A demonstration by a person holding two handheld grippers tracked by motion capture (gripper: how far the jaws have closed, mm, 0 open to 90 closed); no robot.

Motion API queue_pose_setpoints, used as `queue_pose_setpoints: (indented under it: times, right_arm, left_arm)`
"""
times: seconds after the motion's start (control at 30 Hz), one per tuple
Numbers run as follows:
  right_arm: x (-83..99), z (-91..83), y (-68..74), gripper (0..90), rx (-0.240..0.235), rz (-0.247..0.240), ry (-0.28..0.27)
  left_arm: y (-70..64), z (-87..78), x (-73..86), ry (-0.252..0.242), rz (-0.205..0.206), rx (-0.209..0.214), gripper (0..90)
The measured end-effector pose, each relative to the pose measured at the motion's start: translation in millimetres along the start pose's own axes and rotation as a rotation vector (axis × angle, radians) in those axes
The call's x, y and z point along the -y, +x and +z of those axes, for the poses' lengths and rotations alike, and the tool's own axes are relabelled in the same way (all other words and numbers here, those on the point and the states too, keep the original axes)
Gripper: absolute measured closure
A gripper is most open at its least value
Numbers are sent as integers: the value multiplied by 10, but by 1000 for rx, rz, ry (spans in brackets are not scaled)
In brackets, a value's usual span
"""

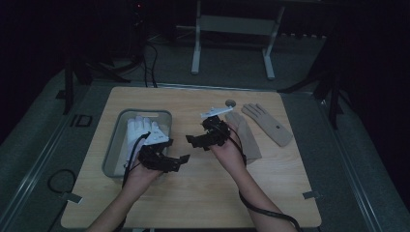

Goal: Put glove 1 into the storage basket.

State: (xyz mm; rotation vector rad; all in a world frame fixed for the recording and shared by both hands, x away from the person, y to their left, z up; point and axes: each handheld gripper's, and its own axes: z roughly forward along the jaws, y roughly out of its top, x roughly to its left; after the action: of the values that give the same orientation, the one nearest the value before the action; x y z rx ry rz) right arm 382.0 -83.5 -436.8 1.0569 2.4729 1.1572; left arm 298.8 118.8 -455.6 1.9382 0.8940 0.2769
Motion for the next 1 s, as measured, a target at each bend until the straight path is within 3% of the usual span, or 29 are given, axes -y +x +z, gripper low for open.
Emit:
queue_pose_setpoints:
  times: [0.23,0.37,0.43,0.5,0.57,0.8,1.0]
  right_arm:
    - [169,-126,-176,137,29,-4,-4]
    - [266,-168,-253,137,46,-21,-11]
    - [318,-192,-294,140,43,-18,-20]
    - [343,-208,-319,146,39,-18,-32]
    - [411,-263,-393,150,3,-4,-64]
    - [586,-297,-506,143,32,-32,-41]
    - [760,-313,-614,137,30,-40,-49]
  left_arm:
    - [-174,191,11,18,34,39,124]
    - [-233,297,47,25,33,63,85]
    - [-255,352,79,24,37,64,27]
    - [-268,379,101,20,41,58,26]
    - [-306,462,195,-5,42,58,26]
    - [-356,674,411,14,36,82,26]
    - [-486,795,538,30,106,66,26]
